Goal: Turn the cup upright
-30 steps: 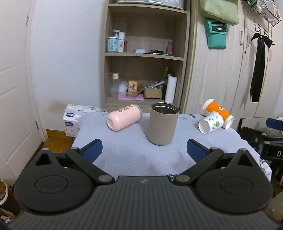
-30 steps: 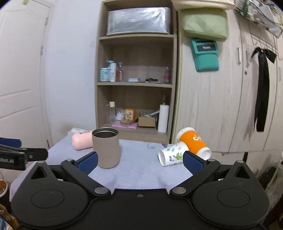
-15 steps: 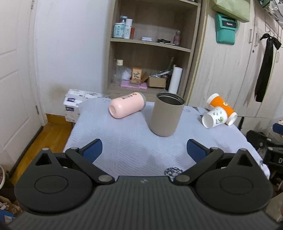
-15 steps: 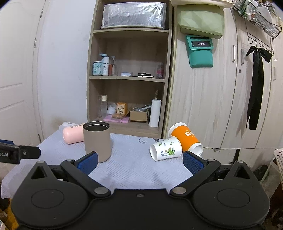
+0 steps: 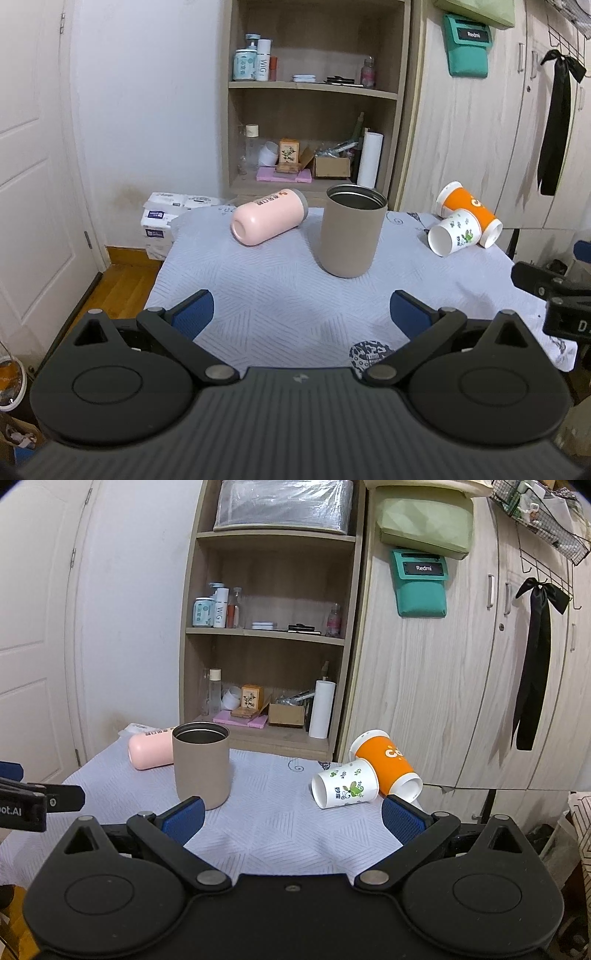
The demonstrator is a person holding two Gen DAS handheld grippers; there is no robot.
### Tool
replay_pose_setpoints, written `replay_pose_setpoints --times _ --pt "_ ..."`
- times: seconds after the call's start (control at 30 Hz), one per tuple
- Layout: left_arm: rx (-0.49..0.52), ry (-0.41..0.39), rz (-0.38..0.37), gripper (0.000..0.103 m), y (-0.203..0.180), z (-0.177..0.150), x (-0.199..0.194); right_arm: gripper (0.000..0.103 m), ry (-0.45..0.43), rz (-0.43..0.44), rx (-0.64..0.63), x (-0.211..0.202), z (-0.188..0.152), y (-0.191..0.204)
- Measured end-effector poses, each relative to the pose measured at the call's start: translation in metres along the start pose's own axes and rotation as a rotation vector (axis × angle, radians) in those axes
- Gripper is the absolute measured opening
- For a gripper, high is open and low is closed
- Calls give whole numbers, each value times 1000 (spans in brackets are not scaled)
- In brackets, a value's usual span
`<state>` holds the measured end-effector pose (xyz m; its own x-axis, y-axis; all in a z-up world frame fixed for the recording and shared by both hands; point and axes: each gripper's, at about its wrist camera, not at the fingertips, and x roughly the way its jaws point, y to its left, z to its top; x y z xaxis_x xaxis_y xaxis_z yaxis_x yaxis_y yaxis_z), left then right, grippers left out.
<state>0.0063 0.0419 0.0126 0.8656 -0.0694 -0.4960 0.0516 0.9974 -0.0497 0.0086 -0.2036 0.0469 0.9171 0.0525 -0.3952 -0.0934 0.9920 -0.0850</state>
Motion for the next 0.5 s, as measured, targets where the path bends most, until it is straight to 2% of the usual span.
replay_pose_setpoints --times 0.5 --pt "0 33 13 103 -2 -2 3 103 15 -14 -23 1 -1 5"
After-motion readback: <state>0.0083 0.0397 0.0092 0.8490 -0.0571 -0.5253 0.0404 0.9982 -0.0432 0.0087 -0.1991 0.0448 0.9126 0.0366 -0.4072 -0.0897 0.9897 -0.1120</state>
